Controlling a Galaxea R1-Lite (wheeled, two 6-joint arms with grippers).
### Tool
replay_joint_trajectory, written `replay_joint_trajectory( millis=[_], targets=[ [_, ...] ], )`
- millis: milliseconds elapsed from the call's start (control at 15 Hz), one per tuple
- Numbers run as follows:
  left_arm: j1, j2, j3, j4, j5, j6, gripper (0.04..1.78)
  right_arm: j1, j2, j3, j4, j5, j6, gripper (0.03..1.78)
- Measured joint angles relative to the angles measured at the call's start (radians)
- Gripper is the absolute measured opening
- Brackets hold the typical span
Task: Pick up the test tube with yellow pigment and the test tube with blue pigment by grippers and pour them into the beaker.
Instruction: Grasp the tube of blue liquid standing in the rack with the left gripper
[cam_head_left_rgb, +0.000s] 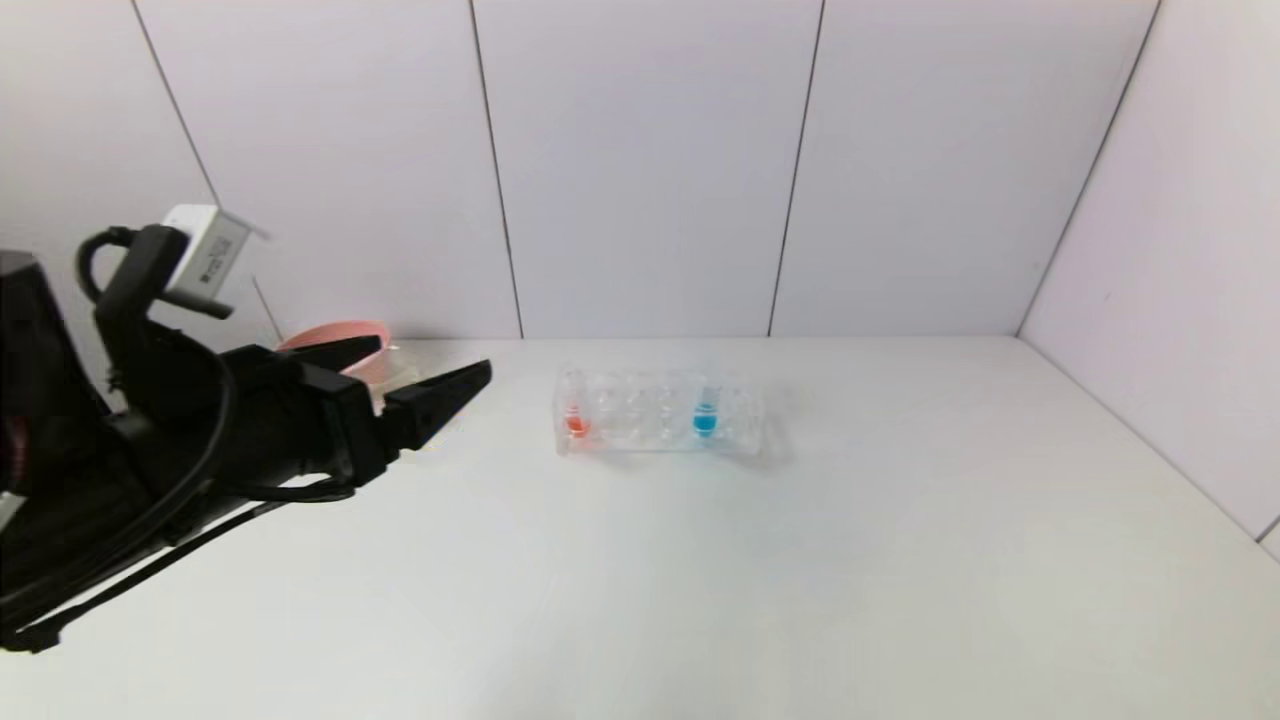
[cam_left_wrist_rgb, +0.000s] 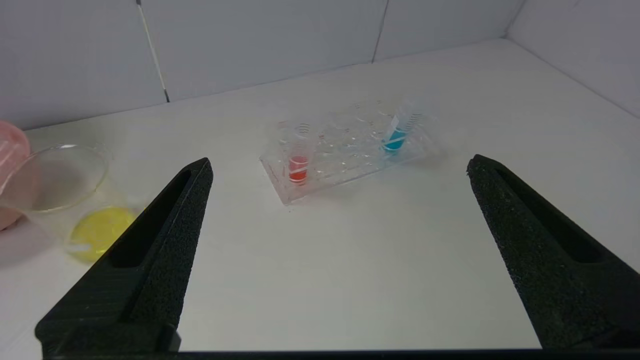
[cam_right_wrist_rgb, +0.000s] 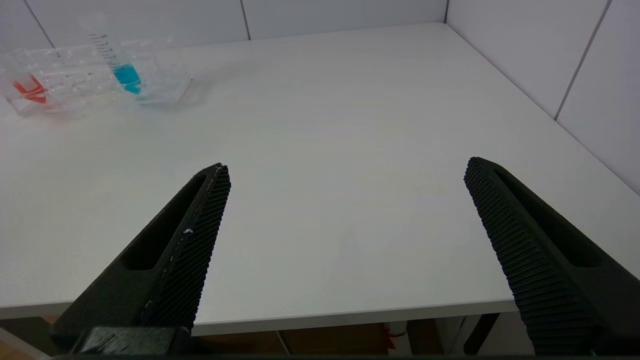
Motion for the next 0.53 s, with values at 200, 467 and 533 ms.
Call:
replay_joint_trajectory(
  millis=[200,467,533],
  targets=[
    [-0.116,0.13,-0.032,-0.108,0.105,0.001,1.78,0.0,0.0,0.0,0.0,0.0,0.0,1.71],
    [-0.22,0.306,-0.097,-0.209,0.219,-0.002,1.78,0.0,0.0,0.0,0.0,0.0,0.0,1.71],
    [-0.237,0.349,-0.117,-0.232,0.247,-0.003,1.78,0.0,0.0,0.0,0.0,0.0,0.0,1.71]
  ],
)
